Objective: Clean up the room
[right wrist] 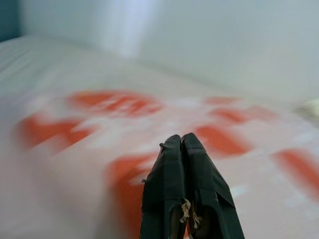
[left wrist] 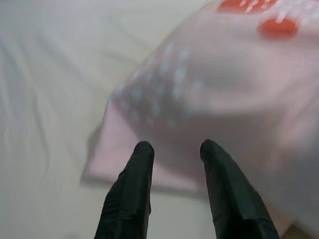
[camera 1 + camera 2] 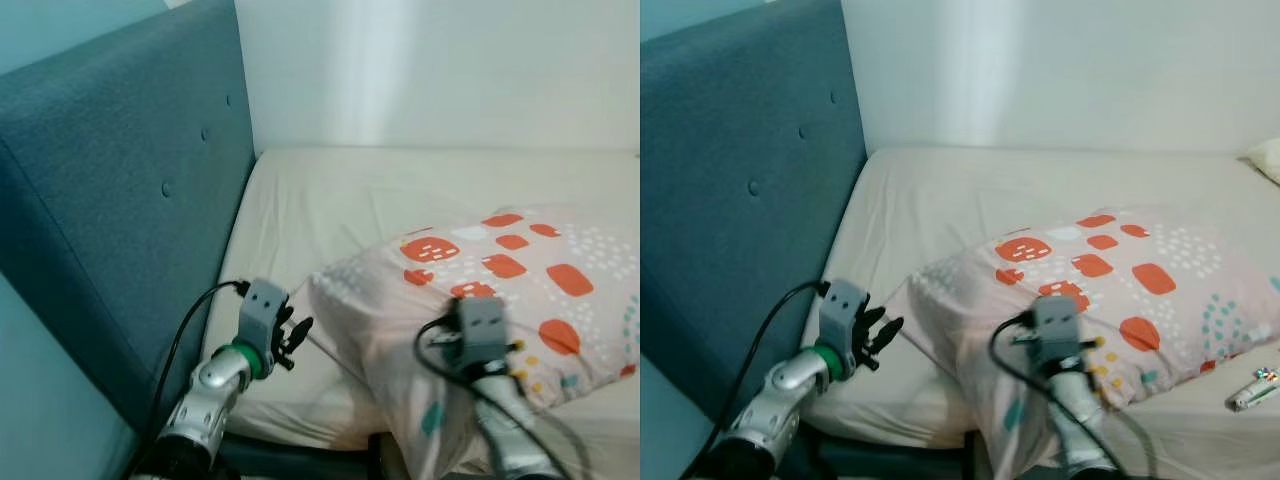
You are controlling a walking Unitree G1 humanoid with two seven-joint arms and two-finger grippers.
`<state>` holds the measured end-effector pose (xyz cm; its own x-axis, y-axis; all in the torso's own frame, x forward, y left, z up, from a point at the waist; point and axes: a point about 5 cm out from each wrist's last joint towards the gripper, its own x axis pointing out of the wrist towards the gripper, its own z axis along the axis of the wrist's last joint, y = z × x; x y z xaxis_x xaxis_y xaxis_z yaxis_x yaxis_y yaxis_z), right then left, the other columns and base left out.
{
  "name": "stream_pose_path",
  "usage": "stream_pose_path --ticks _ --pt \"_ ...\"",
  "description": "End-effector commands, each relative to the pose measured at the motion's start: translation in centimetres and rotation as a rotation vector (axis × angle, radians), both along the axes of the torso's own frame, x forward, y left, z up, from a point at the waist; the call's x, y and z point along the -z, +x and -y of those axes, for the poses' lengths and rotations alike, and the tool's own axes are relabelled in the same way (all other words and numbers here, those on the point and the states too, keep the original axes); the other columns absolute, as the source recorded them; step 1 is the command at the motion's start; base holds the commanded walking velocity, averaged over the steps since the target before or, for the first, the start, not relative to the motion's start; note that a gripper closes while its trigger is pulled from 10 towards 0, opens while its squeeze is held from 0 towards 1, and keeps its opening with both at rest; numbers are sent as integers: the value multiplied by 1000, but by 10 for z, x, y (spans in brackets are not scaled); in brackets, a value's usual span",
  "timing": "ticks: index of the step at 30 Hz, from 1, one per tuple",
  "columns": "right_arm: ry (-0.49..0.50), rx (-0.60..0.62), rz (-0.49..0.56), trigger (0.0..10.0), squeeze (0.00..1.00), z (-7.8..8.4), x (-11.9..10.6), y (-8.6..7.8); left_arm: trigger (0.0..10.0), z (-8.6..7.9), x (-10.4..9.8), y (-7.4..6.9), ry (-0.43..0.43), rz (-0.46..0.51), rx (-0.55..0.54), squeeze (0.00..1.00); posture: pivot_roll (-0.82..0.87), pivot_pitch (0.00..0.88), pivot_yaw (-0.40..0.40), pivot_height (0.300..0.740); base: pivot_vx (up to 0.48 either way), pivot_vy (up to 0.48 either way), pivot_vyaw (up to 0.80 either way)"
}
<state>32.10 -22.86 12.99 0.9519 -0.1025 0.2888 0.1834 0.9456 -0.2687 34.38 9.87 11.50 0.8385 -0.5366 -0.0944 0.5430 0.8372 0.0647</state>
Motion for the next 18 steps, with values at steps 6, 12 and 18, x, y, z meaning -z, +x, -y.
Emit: stream_pose_path --ticks 6,12,18 --pt "255 95 -9 10000 106 25 -7 -6 10000 17 -17 2 -63 10 43 0 -150 138 59 571 0 0 0" --pt "368 140 -112 10000 1000 34 21 -26 10000 17 -12 -9 -60 1 56 0 -150 156 59 571 0 0 0" --pt "308 335 -115 10000 1000 68 23 -54 10000 15 -7 -19 -65 -20 57 0 -158 171 60 571 0 0 0"
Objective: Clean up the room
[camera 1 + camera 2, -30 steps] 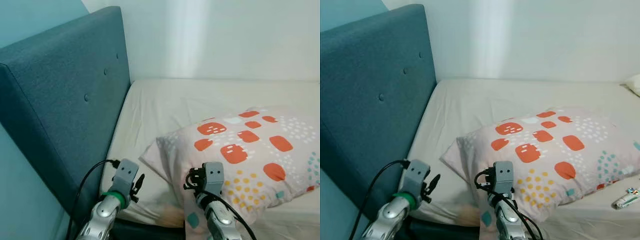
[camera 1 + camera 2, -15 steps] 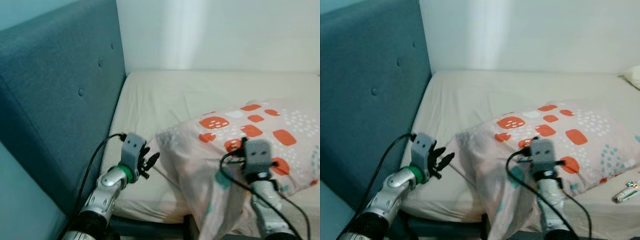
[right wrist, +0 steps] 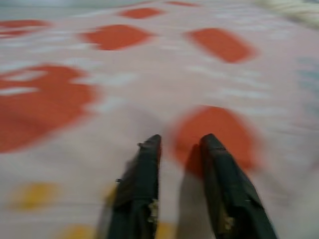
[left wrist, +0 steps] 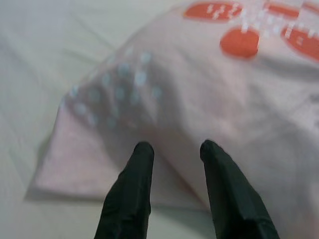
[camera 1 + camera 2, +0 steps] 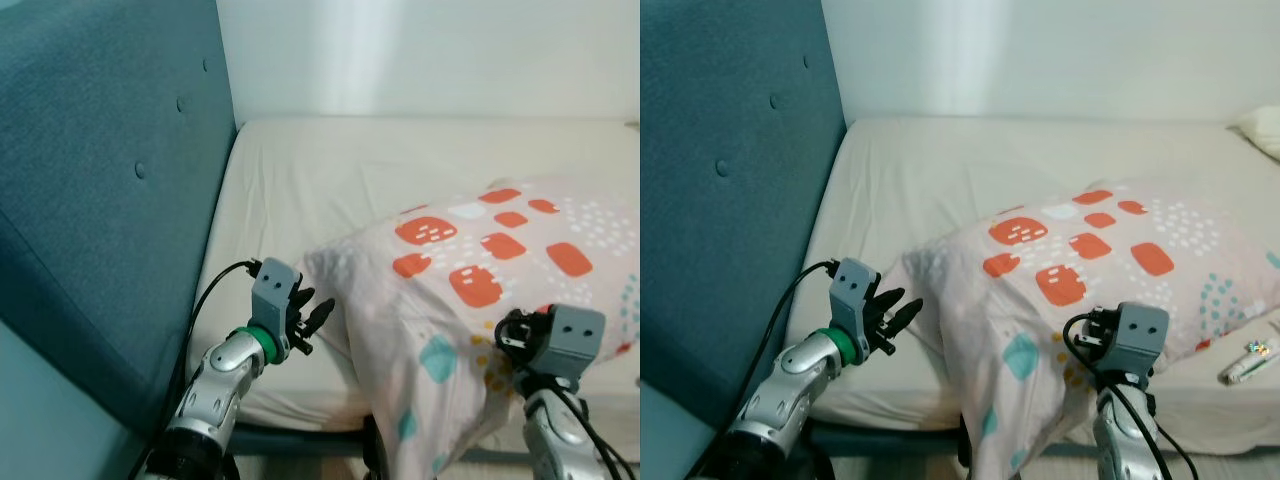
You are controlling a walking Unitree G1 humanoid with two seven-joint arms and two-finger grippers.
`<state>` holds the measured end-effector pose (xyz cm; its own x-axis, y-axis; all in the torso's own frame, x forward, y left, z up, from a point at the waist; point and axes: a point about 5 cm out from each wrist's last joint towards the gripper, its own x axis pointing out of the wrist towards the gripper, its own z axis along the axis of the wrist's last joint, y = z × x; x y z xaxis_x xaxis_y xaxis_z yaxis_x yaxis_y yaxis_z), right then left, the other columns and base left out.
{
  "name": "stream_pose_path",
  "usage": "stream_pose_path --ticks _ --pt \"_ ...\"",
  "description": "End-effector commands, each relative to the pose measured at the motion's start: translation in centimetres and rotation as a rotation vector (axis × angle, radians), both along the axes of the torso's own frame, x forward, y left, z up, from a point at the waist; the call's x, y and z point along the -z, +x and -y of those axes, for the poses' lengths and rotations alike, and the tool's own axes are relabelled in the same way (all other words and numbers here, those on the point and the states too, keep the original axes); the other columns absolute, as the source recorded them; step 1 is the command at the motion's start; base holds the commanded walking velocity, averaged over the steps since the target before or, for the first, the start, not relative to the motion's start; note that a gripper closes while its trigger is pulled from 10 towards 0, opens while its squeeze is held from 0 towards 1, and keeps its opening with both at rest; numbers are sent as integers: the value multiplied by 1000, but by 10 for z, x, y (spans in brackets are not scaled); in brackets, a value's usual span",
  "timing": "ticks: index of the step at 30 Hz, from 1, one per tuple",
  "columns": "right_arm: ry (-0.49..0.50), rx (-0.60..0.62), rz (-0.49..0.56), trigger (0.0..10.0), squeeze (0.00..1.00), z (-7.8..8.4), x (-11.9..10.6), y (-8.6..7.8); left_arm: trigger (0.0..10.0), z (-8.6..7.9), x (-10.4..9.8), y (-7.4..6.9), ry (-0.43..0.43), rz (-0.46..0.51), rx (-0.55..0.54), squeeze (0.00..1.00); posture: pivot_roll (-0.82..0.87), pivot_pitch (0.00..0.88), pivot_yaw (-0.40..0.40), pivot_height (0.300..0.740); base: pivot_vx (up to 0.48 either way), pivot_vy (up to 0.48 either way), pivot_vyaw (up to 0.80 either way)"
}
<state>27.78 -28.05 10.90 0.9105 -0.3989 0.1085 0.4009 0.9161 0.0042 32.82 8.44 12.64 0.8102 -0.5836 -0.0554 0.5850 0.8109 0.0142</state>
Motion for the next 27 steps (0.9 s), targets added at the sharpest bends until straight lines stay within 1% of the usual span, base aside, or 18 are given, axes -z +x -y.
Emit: stream_pose_path --ticks 1,2,3,5,6,7,8,9,10,11,12,16,17,19,21,23,24,27 --pt "-15 86 -27 10000 1000 16 2 -11 10000 0 4 -4 -1 -24 7 0 -158 171 60 571 0 0 0" --pt "-36 144 -34 10000 1000 29 1 -17 10000 1 6 -5 -1 -31 5 0 -166 172 63 571 0 0 0" --pt "-36 144 -34 10000 1000 29 1 -17 10000 1 6 -5 -1 -31 5 0 -166 172 63 571 0 0 0" --pt "-68 238 -52 10000 1000 53 -2 -27 10000 5 7 -7 -6 -43 6 0 -167 171 66 571 0 0 0" --pt "-68 238 -52 10000 1000 53 -2 -27 10000 5 7 -7 -6 -43 6 0 -167 171 66 571 0 0 0" --pt "-74 267 -55 10000 1000 62 -4 -30 10000 8 7 -7 -8 -45 10 0 -167 170 66 571 0 0 0" --pt "-74 267 -55 10000 1000 62 -4 -30 10000 8 7 -7 -8 -45 10 0 -167 170 66 571 0 0 0" --pt "-38 272 -50 10000 1000 67 -4 -29 10000 10 7 -8 -9 -46 12 0 -166 168 67 571 0 0 0" --pt "54 272 -38 10000 1000 68 -1 -27 10000 12 6 -9 -10 -46 12 0 -163 167 66 571 0 0 0" --pt "168 254 -17 10000 565 67 3 -24 10000 12 6 -9 -10 -47 11 0 -163 167 66 571 0 0 0" --pt "262 237 4 10000 27 64 7 -21 10000 12 6 -10 -10 -48 10 0 -155 167 69 571 0 0 0" --pt "479 165 69 10000 0 51 21 -14 10000 9 6 -13 -8 -55 1 0 -140 166 75 571 0 0 0" --pt "479 165 69 10000 0 51 21 -14 10000 9 6 -13 -8 -55 1 0 -140 166 75 571 0 0 0" --pt "590 133 87 10000 0 46 28 -11 10000 8 6 -14 -5 -59 -3 0 -140 166 75 571 0 0 0" --pt "694 149 91 10000 0 44 42 -12 10000 4 7 -14 -1 -64 -15 0 -121 171 79 571 0 0 0" --pt "748 139 83 10000 0 43 53 -13 10000 3 7 -15 2 -67 -25 0 -116 173 81 571 0 0 0" --pt "748 139 83 10000 0 43 53 -13 10000 3 7 -15 2 -67 -25 0 -116 173 81 571 0 0 0" --pt "816 129 100 10000 0 44 61 -13 10000 1 7 -18 2 -73 -32 0 -96 187 91 571 0 0 0"
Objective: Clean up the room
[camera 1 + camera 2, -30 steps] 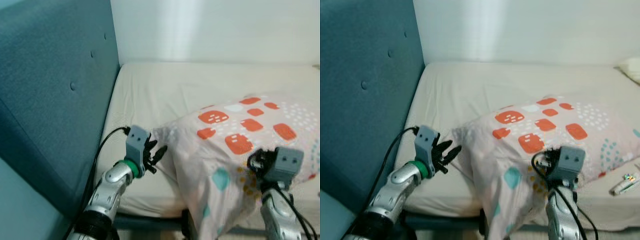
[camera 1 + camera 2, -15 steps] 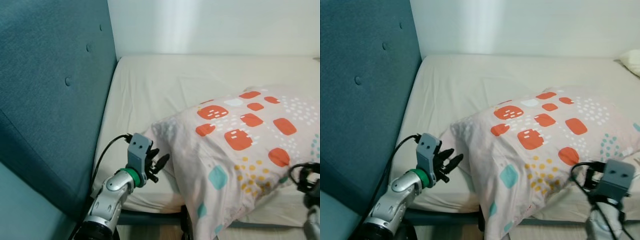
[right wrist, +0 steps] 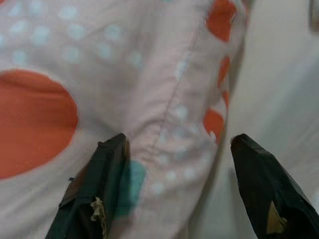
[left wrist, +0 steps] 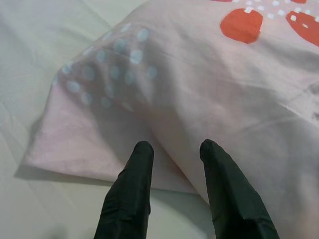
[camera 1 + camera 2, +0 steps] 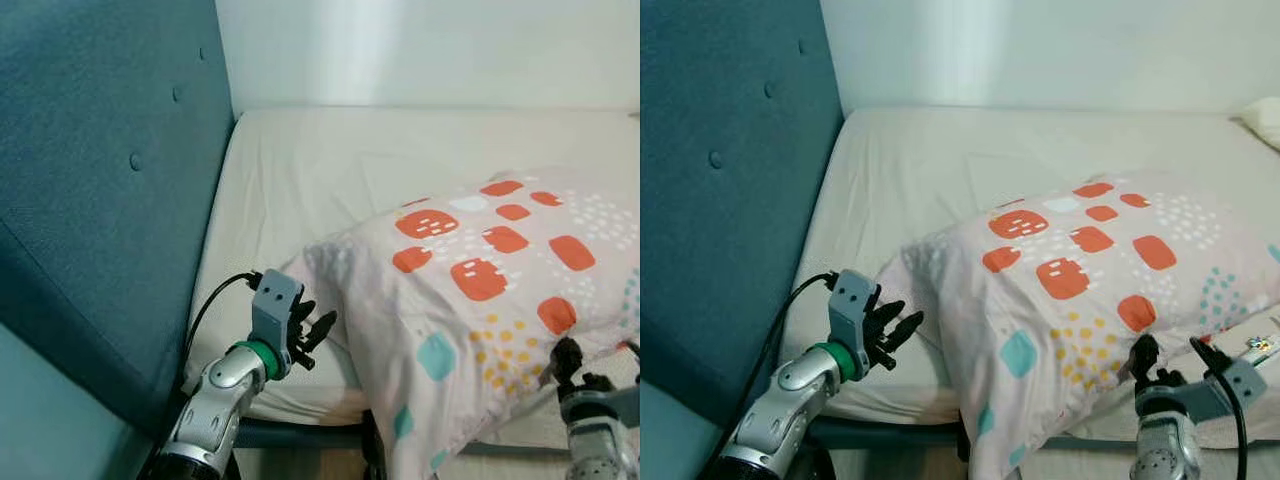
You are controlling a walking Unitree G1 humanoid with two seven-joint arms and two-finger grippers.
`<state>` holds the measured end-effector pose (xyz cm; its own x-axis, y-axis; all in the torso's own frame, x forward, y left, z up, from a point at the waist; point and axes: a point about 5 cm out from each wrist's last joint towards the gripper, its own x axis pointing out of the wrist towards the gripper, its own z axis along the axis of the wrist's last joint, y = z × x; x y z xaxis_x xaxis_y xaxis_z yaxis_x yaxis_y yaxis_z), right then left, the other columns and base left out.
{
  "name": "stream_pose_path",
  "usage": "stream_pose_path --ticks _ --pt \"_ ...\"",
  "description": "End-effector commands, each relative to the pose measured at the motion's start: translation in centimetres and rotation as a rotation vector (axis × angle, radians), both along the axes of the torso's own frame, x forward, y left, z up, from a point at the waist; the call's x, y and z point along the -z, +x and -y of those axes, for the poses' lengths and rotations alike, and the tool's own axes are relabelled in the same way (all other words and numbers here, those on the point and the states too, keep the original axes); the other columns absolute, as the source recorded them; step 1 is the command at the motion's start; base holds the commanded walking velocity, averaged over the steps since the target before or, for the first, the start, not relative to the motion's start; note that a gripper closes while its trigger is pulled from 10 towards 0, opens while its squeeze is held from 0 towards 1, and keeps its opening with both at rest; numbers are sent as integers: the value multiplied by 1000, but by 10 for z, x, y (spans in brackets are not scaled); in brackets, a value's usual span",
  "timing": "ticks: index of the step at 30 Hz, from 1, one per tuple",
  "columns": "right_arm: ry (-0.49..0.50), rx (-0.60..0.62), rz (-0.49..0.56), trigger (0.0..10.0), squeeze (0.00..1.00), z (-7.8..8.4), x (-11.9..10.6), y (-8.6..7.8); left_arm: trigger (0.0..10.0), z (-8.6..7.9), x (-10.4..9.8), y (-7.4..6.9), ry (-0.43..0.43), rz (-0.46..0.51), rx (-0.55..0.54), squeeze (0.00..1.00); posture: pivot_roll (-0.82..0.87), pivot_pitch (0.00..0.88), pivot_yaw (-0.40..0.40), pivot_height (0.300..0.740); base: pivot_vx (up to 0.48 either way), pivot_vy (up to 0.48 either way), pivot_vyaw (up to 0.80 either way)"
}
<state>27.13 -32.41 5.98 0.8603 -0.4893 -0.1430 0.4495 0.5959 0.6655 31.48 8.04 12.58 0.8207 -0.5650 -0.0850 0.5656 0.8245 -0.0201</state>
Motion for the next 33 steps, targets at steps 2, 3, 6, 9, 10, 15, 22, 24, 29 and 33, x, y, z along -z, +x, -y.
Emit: stream_pose_path --ticks 2,3,6,9,10,15,22,24,29,33 --pt "164 26 24 10000 0 3 17 -7 10000 -3 7 -6 15 -34 -11 0 -94 192 92 571 0 0 0" --pt "198 40 30 10000 0 4 18 -7 10000 -4 7 -6 16 -37 -14 0 -89 198 94 571 0 0 0" --pt "229 38 52 10000 0 5 18 -4 10000 -4 7 -7 18 -41 -21 0 -78 206 101 571 0 0 0" --pt "257 -7 130 10000 0 5 3 10 10000 -7 6 -8 19 -46 -37 0 -62 217 106 571 0 0 0" --pt "261 -47 171 10000 0 3 -5 19 10000 -9 5 -8 19 -49 -47 0 -57 221 106 571 0 0 0" --pt "274 -164 246 10000 0 -8 -21 39 10000 -14 4 -8 19 -56 -71 0 -47 227 108 571 0 0 0" --pt "267 -325 254 10000 0 -37 -26 57 10000 -19 4 -11 21 -65 -98 0 -27 237 107 571 0 0 0" --pt "259 -338 263 10000 0 -40 -28 59 10000 -20 4 -11 23 -66 -101 0 -27 236 108 571 0 0 0" --pt "243 -359 277 9961 0 -42 -31 62 10000 -20 3 -10 23 -68 -105 0 -28 234 109 571 0 0 0" --pt "249 -350 285 0 0 -38 -32 61 10000 -21 2 -9 20 -72 -113 0 -32 230 109 571 0 0 0"
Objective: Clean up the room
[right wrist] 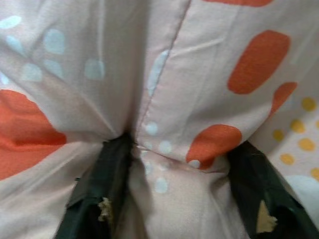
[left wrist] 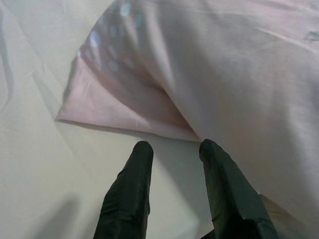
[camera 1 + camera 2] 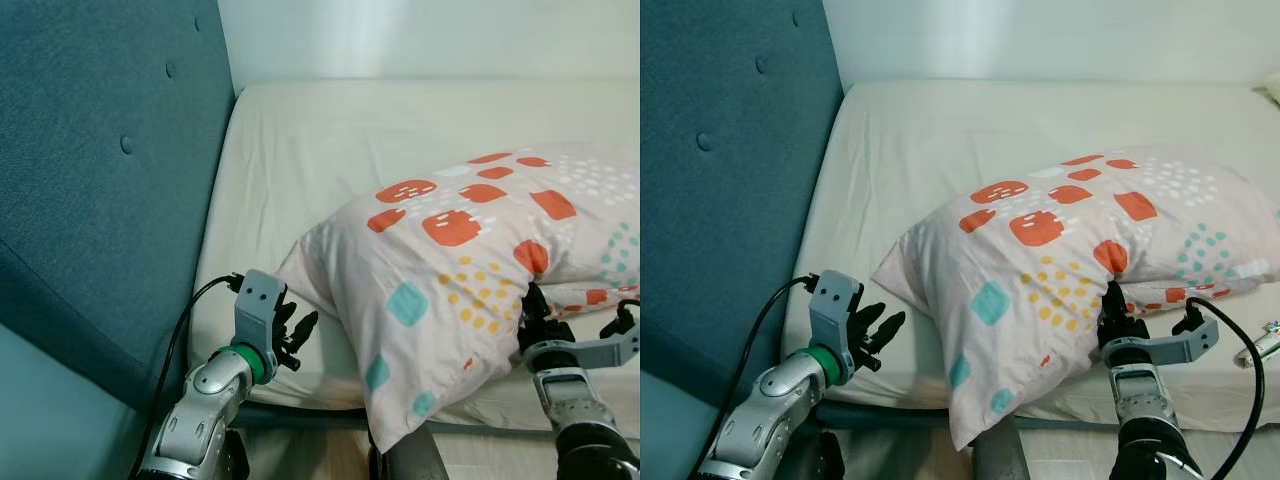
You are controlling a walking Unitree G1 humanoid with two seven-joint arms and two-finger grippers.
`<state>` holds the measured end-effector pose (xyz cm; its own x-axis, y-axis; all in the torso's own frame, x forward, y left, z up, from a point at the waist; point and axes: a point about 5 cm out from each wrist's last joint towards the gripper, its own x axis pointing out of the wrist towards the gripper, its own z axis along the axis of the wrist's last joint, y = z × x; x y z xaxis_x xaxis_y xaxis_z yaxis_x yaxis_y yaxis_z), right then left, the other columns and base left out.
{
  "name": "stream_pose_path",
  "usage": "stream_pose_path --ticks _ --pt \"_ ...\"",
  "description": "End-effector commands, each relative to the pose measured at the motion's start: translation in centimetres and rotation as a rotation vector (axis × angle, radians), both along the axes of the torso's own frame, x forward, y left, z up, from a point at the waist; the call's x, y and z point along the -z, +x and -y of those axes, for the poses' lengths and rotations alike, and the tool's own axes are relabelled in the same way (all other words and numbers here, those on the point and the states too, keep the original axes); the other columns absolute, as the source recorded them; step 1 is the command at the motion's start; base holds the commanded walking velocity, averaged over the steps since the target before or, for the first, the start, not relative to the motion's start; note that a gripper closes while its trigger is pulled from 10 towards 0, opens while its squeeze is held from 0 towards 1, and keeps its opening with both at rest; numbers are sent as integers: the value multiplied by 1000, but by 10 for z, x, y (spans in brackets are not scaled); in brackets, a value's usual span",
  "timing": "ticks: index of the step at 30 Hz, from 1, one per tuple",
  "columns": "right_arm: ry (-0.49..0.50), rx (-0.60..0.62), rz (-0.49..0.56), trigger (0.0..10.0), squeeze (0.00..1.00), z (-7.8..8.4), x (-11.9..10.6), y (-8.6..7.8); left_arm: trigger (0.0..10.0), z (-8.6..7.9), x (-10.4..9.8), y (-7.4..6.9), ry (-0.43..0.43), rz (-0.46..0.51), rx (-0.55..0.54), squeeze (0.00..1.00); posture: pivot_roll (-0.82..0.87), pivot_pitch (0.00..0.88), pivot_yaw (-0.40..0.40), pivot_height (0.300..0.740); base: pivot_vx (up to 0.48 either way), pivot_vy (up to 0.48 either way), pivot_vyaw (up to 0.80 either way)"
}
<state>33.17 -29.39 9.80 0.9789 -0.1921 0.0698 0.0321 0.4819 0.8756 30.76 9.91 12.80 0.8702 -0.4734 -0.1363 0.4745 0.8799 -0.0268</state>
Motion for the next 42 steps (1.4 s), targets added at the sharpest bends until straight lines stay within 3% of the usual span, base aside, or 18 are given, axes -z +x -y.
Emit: stream_pose_path --ticks 1,9,17,21,23,25,26,30,31,32,35,36,38,39,42 --pt "-7 -52 -20 0 0 -8 6 0 10000 -2 4 -2 -3 -25 -9 0 -33 229 109 571 0 0 0" --pt "-24 -20 11 0 0 2 -1 -1 10000 -2 4 0 -4 -29 -13 0 -41 220 107 571 0 0 0" --pt "-131 47 1 0 0 17 -10 -3 10000 -2 4 1 -7 -29 -15 0 -47 216 107 571 0 0 0" --pt "-237 70 11 0 0 33 -23 -6 10000 -2 4 2 -7 -29 -17 0 -62 208 105 571 0 0 0" --pt "-257 69 16 0 0 35 -26 -6 10000 -2 4 2 -7 -29 -18 0 -62 208 105 571 0 0 0" --pt "-314 56 25 0 0 38 -33 -5 10000 -2 5 3 -8 -30 -17 0 -69 203 102 571 0 0 0" --pt "-394 32 38 0 0 40 -43 -3 10000 -1 4 3 -11 -28 -16 0 -73 199 99 571 0 0 0" --pt "-466 8 62 0 0 40 -54 1 10000 0 4 3 -13 -26 -15 0 -75 197 99 571 0 0 0" --pt "-580 -42 131 0 0 39 -77 7 10000 0 4 4 -14 -24 -16 0 -86 188 94 571 0 0 0" --pt "-580 -42 131 0 0 39 -77 7 10000 0 4 4 -14 -24 -16 0 -86 188 94 571 0 0 0" --pt "-808 -136 292 0 0 33 -129 13 10000 -1 4 6 -16 -23 -18 0 -102 181 90 571 0 0 0" --pt "-808 -136 292 0 0 33 -129 13 10000 -1 4 6 -16 -23 -18 0 -102 181 90 571 0 0 0" --pt "-929 -195 402 0 0 29 -164 10 10000 0 4 7 -19 -23 -19 0 -110 178 89 571 0 0 0" --pt "-929 -195 402 0 0 29 -164 10 10000 0 4 7 -19 -23 -19 0 -110 178 89 571 0 0 0" --pt "-1153 -349 465 0 0 21 -196 -3 10000 1 4 9 -24 -22 -17 0 -121 173 86 571 0 0 0"
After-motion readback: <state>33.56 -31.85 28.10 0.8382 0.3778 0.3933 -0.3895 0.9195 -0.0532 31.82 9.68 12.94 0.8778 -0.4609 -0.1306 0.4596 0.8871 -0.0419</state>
